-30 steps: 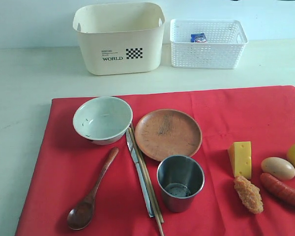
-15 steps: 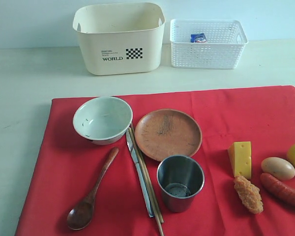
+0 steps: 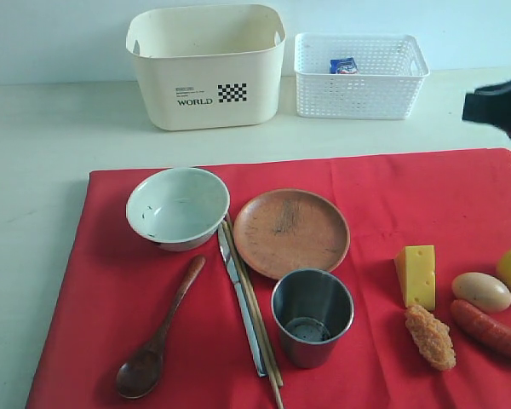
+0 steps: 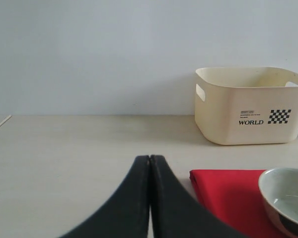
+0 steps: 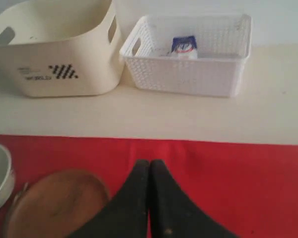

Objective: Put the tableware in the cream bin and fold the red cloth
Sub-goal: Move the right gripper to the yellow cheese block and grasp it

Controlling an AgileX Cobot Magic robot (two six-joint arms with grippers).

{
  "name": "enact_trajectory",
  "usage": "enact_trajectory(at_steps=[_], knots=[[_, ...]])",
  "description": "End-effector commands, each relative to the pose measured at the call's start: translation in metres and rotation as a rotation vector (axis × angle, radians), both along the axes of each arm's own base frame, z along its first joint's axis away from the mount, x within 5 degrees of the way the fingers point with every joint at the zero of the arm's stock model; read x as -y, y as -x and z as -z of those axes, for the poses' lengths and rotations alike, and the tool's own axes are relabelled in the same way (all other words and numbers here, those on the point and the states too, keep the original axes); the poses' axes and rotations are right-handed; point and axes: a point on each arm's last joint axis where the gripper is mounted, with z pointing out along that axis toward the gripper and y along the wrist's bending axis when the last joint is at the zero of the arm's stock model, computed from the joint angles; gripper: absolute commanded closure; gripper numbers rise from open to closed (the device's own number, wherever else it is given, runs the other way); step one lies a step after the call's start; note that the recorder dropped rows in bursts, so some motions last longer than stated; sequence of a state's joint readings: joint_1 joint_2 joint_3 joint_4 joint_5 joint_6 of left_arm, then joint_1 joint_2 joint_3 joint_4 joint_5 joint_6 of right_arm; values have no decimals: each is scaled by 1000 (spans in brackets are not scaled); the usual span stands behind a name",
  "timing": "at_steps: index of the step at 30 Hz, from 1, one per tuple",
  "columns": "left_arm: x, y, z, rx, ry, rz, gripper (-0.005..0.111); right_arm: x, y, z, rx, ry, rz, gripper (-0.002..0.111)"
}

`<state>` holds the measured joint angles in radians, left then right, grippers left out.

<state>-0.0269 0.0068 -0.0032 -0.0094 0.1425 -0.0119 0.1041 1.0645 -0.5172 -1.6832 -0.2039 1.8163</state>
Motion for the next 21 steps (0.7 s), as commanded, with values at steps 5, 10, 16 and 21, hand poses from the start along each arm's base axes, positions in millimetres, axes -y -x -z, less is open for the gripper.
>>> enact_trajectory(at_steps=[5,10,16,21], knots=[[0,0,1,5,15,-1,106,-3,54,10,136,-109,-63,108],[0,0,1,5,15,-1,106,7,72,27,306,-80,10,108],[0,0,1,5,15,-1,106,21,82,63,52,5,148,108],[0,0,1,5,15,-1,106,26,85,73,-79,-71,257,108]])
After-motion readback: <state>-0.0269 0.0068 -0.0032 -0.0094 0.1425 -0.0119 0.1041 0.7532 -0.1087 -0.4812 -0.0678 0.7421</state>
